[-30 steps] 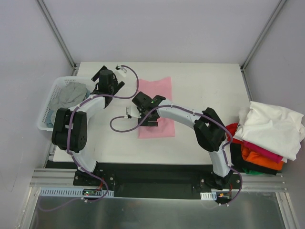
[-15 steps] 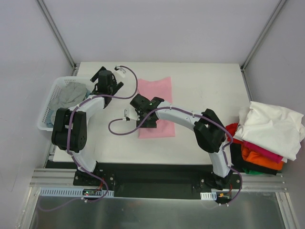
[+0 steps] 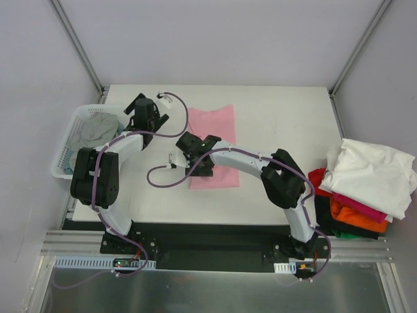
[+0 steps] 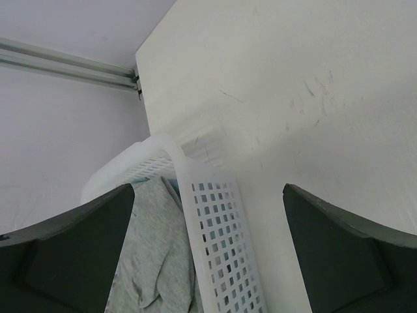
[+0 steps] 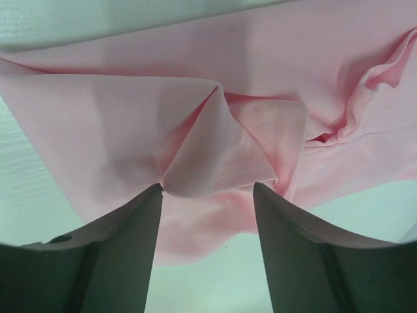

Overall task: Fold and stack the t-shirts
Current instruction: Fold the folded rectangular tshirt in 1/3 of the way

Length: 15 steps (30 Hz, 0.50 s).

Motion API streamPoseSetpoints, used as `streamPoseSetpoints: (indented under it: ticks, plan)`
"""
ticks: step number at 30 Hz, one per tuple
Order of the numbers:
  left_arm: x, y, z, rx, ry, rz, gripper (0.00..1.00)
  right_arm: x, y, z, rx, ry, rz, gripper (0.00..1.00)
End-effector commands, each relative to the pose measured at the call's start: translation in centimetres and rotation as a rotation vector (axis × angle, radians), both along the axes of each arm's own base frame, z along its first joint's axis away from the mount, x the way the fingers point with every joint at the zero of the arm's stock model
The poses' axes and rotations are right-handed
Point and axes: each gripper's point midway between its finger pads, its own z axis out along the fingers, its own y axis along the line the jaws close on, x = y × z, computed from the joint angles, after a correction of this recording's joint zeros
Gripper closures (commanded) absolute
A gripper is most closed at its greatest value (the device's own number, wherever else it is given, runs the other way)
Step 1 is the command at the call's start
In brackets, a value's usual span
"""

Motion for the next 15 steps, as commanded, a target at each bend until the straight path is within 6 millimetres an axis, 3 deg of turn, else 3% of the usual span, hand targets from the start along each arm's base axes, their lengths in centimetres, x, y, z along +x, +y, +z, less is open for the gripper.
streamPoseSetpoints:
  ticks: [1, 11, 15]
  plan:
    - [0.2, 0.3, 0.2, -0.025, -0.031, 0.005, 0.01, -0.1, 0.7, 0.3, 0.014, 0.006, -0.003, 0.44]
    - [0.2, 0.4, 0.0, -0.028, -0.035, 0.011, 0.01, 0.9, 1.0, 0.8, 0.011, -0.028, -0.009, 0.99]
    - [0.4, 0.7, 0.4, -0.036, -0.049, 0.027, 0.01, 1.6, 1.1, 1.9, 0.012, -0.061, -0.012, 0.99]
